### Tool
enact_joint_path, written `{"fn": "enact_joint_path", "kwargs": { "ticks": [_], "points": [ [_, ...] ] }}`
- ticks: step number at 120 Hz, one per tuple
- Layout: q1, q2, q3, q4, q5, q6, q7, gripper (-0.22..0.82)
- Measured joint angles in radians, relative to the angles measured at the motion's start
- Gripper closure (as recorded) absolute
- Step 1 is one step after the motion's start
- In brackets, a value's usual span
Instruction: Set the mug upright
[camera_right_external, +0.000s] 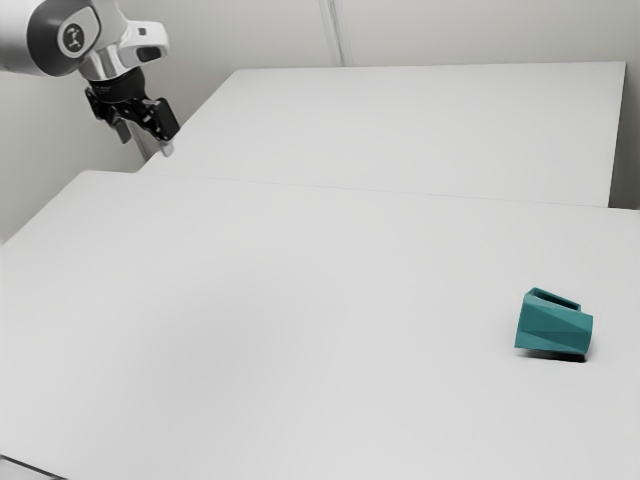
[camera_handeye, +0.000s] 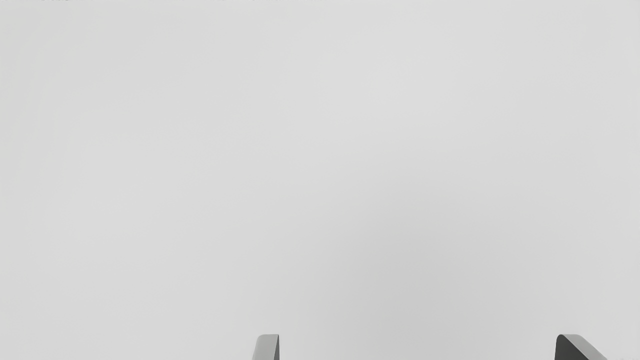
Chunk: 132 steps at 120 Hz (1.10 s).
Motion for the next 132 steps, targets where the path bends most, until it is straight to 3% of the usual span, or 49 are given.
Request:
{"fn": "enact_joint_path", "kwargs": {
  "ticks": [40,66,81,108,132],
  "points": [
    [0.000,0.013,-0.015,-0.002,-0.012,0.045,0.021,0.00],
    [-0.011,0.128,-0.018,-0.012,-0.260,0.089,0.020,0.00],
    [0.005,0.202,-0.069,-0.025,-0.398,0.121,-0.006,0.00],
    [-0.089,0.296,-0.123,-0.118,-0.683,0.216,-0.077,0.00],
    [-0.134,0.408,-0.198,-0.116,-0.868,0.320,-0.145,0.00]
  ]
}}
